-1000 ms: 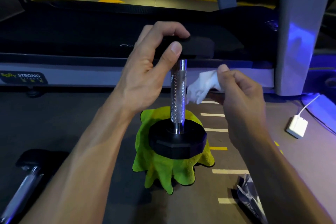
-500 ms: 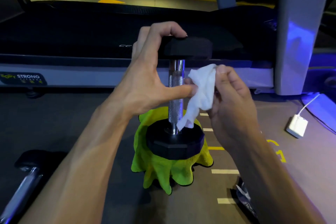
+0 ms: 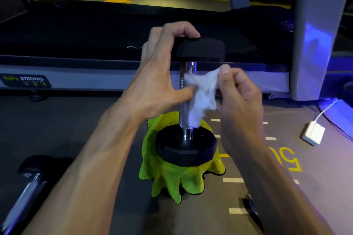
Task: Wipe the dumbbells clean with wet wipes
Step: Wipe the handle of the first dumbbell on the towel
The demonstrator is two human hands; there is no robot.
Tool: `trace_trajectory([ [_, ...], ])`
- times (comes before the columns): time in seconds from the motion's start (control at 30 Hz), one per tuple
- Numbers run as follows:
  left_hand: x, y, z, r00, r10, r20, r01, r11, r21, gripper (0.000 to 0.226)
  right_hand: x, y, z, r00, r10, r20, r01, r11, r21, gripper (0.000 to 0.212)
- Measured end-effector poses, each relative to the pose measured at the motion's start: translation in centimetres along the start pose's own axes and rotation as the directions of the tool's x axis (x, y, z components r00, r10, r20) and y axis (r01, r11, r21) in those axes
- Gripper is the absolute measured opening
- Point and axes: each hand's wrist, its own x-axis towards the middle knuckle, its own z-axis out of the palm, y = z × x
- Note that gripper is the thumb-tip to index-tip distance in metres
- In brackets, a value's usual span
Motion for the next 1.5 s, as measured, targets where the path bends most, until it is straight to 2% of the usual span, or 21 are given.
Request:
trace_trajectory([
  [0.1,0.0,-0.1,-0.2,1.000,-0.003,0.010,0.003,1.000,-0.009,0.077,0.5,-0.1,-1.2,0.996,-0.038,-0.081,0.033,0.998,-0.061,0.033],
  [0.2,-0.1,0.1,-0.1,1.000,-0.006,0.012,0.007,1.000,-0.014,0.077,0.7,-0.1,-1.8,0.995,-0.027,-0.099,0.013,0.989,-0.145,0.034],
  [0.3,-0.1,0.2,0.0,1.000,-0.014,0.002,0.014,1.000,-0.014,0.082,0.4,-0.2,-1.5,0.997,-0.054,-0.055,0.042,0.981,-0.189,0.034],
  [0.4,-0.1,0.3,0.0,1.000,-0.008,-0.001,0.008,1.000,-0.006,0.083,0.1,-0.6,-1.0,0.996,-0.058,0.074,0.067,0.990,-0.122,0.039],
  [0.47,-0.2,0.3,0.0,1.000,-0.005,-0.004,0.005,1.000,0.005,0.083,0.0,-0.8,-0.8,0.992,-0.033,0.125,0.044,0.995,-0.090,0.030],
  [0.57,-0.1,0.4,0.3,1.000,-0.007,-0.027,0.007,1.000,0.021,0.082,-0.2,-0.7,-0.5,0.998,-0.014,0.060,0.018,0.997,-0.072,0.012],
  [0.63,-0.1,0.4,0.6,0.999,-0.013,-0.053,0.015,0.999,0.038,0.081,-0.6,-0.3,-0.3,0.999,0.046,0.018,-0.045,0.999,-0.025,0.023],
  [0.7,-0.1,0.5,0.9,0.997,-0.016,-0.072,0.019,0.999,0.037,0.077,-1.0,-0.2,-0.4,0.990,0.129,0.054,-0.130,0.991,0.023,0.038],
  [0.77,-0.1,0.4,0.9,0.995,-0.014,-0.098,0.018,0.999,0.040,0.072,-1.4,-0.1,-0.8,0.982,0.137,0.129,-0.142,0.990,0.026,0.038],
  [0.87,0.0,0.2,0.9,0.993,-0.021,-0.119,0.028,0.998,0.059,0.077,-1.5,-0.1,-1.5,0.965,0.174,0.195,-0.172,0.985,-0.027,0.029],
  [0.97,0.0,0.1,1.0,0.992,-0.022,-0.124,0.031,0.997,0.073,0.079,-1.5,0.0,-2.2,0.927,0.260,0.270,-0.272,0.962,0.008,0.052],
  [1.1,0.0,0.0,1.2,0.993,-0.025,-0.116,0.034,0.996,0.082,0.084,-1.0,-0.1,-3.3,0.888,0.286,0.359,-0.296,0.955,-0.028,0.075],
  [1.17,-0.1,0.1,1.2,0.993,-0.025,-0.112,0.036,0.995,0.090,0.084,-0.9,-0.4,-3.8,0.864,0.311,0.396,-0.312,0.948,-0.065,0.077],
  [1.23,-0.1,0.1,1.3,0.994,-0.031,-0.107,0.042,0.994,0.099,0.084,-0.9,-0.6,-4.1,0.841,0.364,0.401,-0.363,0.928,-0.081,0.069],
  [1.3,0.0,0.2,1.2,0.994,-0.033,-0.101,0.043,0.994,0.096,0.084,-0.9,-0.6,-4.3,0.856,0.405,0.321,-0.392,0.914,-0.108,0.048],
  [1.37,0.0,0.2,1.0,0.995,-0.034,-0.092,0.042,0.996,0.083,0.082,-0.5,-0.2,-4.8,0.904,0.399,0.156,-0.379,0.914,-0.143,0.028],
  [1.47,0.0,0.2,0.6,0.996,-0.027,-0.080,0.033,0.997,0.070,0.073,1.2,0.1,-6.4,0.946,0.245,-0.214,-0.305,0.895,-0.326,0.007],
  [1.5,0.0,0.2,0.4,0.997,-0.024,-0.079,0.029,0.998,0.062,0.069,1.6,-0.1,-6.6,0.943,0.172,-0.285,-0.275,0.885,-0.375,0.008],
])
